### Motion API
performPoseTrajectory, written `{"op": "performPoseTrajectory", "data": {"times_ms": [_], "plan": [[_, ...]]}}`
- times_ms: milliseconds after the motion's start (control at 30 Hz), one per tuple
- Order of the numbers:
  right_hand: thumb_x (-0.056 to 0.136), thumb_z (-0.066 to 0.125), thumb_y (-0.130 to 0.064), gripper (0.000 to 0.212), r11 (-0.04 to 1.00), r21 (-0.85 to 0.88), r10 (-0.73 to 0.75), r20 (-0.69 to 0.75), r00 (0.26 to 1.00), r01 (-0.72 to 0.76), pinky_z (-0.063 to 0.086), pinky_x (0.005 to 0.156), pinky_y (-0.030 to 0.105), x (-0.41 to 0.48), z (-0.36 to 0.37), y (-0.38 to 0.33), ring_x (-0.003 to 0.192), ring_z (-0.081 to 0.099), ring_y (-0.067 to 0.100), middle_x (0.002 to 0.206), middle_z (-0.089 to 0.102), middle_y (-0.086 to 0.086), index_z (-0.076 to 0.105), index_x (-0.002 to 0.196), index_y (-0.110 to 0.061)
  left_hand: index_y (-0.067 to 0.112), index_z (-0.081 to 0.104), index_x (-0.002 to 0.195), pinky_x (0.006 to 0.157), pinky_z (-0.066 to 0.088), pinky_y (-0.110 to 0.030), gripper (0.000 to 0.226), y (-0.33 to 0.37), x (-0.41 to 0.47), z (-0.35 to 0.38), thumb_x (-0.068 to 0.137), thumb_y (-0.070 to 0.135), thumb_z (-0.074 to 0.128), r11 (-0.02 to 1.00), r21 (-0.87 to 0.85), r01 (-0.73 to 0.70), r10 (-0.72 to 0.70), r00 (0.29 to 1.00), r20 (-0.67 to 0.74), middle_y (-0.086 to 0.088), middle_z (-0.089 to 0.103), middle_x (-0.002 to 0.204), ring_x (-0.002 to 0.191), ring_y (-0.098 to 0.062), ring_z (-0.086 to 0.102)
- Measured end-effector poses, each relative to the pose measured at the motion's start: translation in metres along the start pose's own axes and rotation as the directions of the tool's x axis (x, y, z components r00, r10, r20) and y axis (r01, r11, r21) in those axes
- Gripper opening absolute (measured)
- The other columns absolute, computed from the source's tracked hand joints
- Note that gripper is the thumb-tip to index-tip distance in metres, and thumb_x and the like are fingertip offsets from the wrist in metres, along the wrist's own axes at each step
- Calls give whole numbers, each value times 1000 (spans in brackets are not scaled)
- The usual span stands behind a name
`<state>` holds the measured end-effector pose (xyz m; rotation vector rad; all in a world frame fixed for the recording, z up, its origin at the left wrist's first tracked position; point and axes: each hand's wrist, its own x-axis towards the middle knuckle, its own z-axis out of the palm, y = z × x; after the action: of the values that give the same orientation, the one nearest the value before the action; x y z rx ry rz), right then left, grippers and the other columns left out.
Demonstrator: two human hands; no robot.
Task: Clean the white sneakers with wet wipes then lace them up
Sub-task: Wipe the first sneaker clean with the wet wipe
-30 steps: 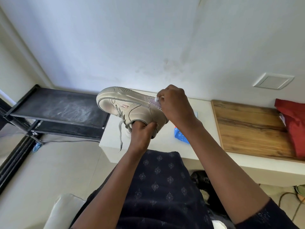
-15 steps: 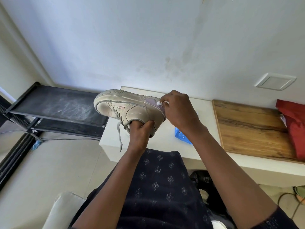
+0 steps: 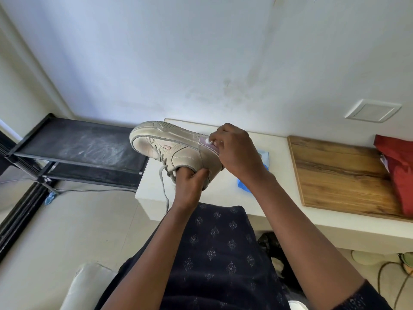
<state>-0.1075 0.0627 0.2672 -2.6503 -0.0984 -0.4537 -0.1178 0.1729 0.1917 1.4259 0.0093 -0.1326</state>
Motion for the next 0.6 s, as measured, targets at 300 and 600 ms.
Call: {"op": "performPoseTrajectory", "data": {"times_ms": [300, 600], "plan": [[76, 62, 3, 13, 999, 37, 29, -97, 995, -25, 52, 64, 34, -7, -1, 0, 71, 63, 36, 83, 67, 15, 73, 80, -2, 25, 36, 38, 50, 17, -32, 33, 7, -1, 1, 63, 10, 51, 1000, -24, -10, 10, 1000, 7, 11, 26, 41, 44, -13, 20], [80, 59, 7, 17, 998, -64, -30, -61, 998, 27, 35, 65, 25, -1, 6, -5, 79, 58, 36, 91, 64, 13, 70, 87, -4, 15, 35, 57, 50, 20, -30, 20, 5, -4, -2, 61, 8, 52, 995, -96, 26, -33, 997, -70, 9, 30, 45, 47, -14, 23]]}}
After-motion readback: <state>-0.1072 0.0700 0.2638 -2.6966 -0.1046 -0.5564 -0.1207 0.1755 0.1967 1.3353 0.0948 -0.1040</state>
